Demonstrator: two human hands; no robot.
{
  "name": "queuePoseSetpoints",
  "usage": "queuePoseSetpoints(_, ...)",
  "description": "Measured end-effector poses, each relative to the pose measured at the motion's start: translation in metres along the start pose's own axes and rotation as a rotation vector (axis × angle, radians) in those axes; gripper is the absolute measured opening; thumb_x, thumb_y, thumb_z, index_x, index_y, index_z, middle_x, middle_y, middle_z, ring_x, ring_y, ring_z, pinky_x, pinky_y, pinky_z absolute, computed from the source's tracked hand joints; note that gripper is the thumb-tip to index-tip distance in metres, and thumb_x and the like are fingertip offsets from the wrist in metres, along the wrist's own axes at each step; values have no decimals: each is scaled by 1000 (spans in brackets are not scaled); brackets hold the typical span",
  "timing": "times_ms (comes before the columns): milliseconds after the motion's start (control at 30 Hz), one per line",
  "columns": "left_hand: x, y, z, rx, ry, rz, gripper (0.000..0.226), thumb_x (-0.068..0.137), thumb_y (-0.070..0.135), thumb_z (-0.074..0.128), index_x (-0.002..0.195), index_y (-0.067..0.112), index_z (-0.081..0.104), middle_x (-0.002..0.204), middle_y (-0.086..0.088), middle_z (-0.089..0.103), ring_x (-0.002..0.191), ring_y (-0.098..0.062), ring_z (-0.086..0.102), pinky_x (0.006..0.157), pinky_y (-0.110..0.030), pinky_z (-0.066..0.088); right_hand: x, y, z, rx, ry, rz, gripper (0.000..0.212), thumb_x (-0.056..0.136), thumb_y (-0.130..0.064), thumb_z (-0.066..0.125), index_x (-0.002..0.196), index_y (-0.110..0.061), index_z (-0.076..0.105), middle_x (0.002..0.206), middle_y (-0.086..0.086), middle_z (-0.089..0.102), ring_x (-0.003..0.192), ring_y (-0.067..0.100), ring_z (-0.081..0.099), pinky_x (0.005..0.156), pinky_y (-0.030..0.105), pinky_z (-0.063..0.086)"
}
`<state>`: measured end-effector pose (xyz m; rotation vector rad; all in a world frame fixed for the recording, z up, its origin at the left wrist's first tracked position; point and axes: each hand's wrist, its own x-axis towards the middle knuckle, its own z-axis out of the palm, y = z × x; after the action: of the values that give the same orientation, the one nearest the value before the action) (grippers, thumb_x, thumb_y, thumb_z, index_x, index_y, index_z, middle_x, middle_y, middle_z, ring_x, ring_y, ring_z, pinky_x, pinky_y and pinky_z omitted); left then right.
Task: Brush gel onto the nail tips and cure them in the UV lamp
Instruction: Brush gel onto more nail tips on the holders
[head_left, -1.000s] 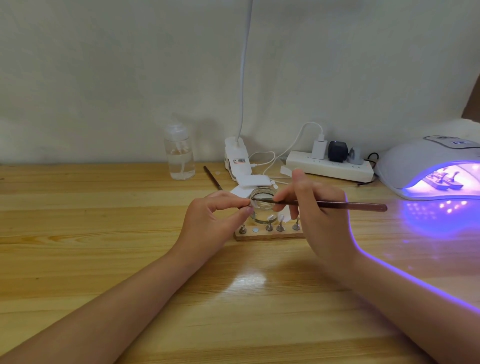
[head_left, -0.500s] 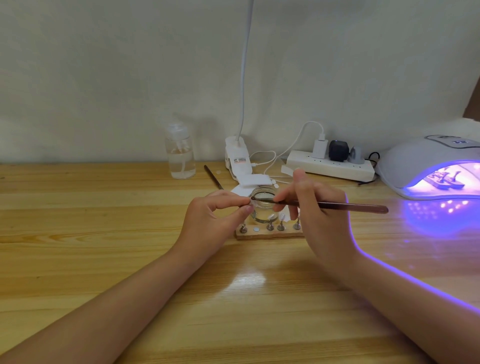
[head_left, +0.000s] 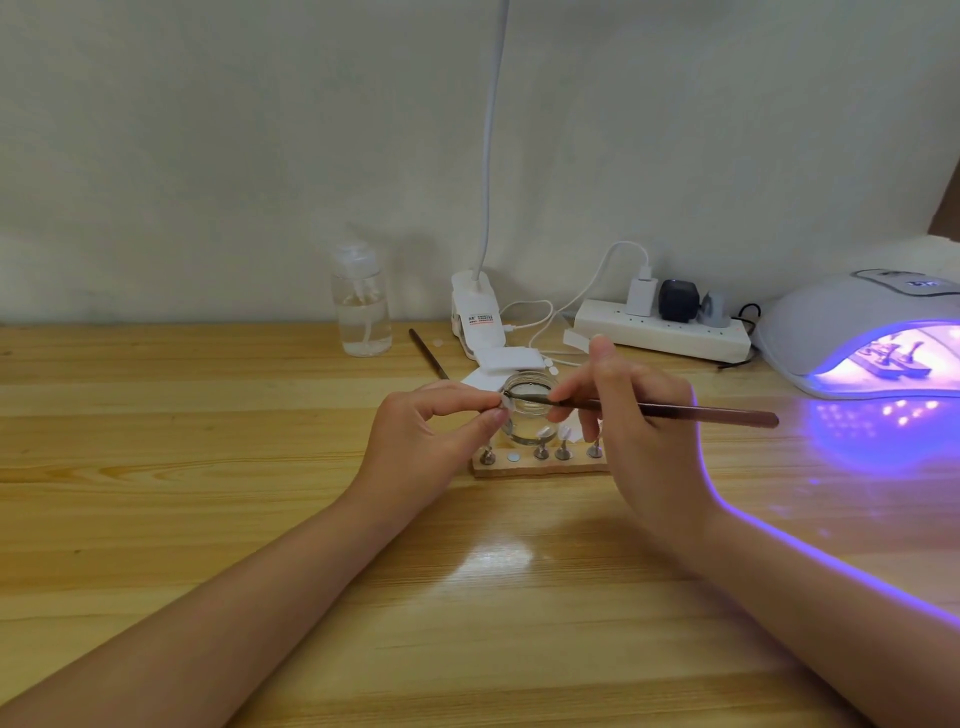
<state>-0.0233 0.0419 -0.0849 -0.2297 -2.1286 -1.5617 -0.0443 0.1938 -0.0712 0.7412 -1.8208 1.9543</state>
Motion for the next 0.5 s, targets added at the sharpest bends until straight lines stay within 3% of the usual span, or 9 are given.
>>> queuePoseSetpoints(133, 0, 2, 1, -7, 6, 4, 16, 73, 3, 71, 83, 15, 72, 80, 5, 69, 78, 2, 62, 74, -6, 43, 0, -1, -2, 15, -6, 17, 48, 90, -31, 44, 55, -6, 64, 46, 6, 59, 41, 3, 51, 48, 10, 39)
queuePoseSetpoints(300, 0, 1, -2, -2, -8, 19, 16, 73, 4, 72, 78, 19, 71, 85, 2, 69, 84, -2, 62, 82, -11, 43, -1, 1, -4, 38, 28, 20, 48, 93, -26, 47, 52, -6, 61, 42, 1, 57, 37, 4, 50, 45, 10, 37)
queuePoseSetpoints(500, -1, 0, -2, -35, 16, 13, 11, 71, 13, 73, 72, 23, 70, 75, 13, 70, 79, 4, 63, 74, -5, 42, 0, 3, -3, 25, 71, -27, 42, 90, -24, 39, 58, -11, 63, 49, -5, 61, 43, 3, 53, 48, 10, 39)
